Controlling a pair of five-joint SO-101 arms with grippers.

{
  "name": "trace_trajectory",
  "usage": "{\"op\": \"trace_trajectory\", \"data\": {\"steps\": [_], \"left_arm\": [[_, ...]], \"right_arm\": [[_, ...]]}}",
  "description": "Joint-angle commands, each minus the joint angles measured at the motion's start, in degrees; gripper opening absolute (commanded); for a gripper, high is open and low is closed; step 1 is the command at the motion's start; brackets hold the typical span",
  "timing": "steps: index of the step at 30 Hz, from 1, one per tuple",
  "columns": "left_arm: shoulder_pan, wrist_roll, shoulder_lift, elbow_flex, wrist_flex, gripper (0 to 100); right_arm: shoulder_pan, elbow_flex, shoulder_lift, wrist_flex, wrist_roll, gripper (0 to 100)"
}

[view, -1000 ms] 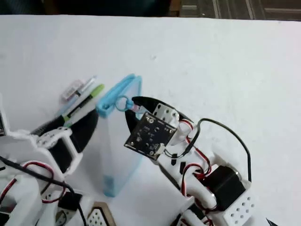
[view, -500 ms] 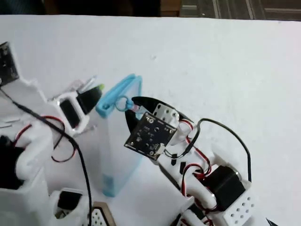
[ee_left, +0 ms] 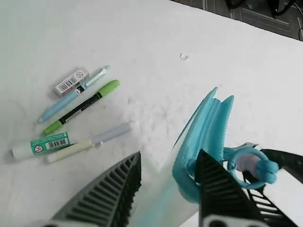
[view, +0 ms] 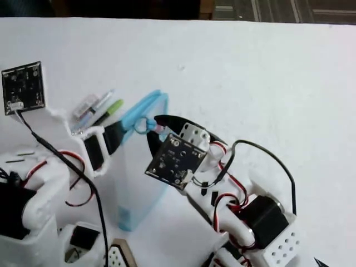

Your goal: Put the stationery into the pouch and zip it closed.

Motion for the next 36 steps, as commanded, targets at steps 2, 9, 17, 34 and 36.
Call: {"op": "trace_trajectory", "data": {"steps": [2,9,17,34,36], "left_arm": [[-0.6,-0.7,-0.4,0.4,0.2,19],[0.0,-7.8,-0.6,0.4,0.0,9],[4.0,-14.8,-0.7,0.4,0.2,2],[6.4,-14.8,-0.7,0.4,-0.7,2],[6.4,-14.8,-0.7,0.3,-0.7,2]], "right_arm": [[0.7,-0.4,-0.9,-1.3,0.6,1.8],[7.6,-0.4,-0.5,-1.5,0.5,1.8],[18.0,6.1,-0.4,-7.7,2.5,1.8],[1.0,10.3,-14.8,8.8,-12.0,19.9],[0.9,15.3,-14.8,7.6,-12.3,20.0]]}}
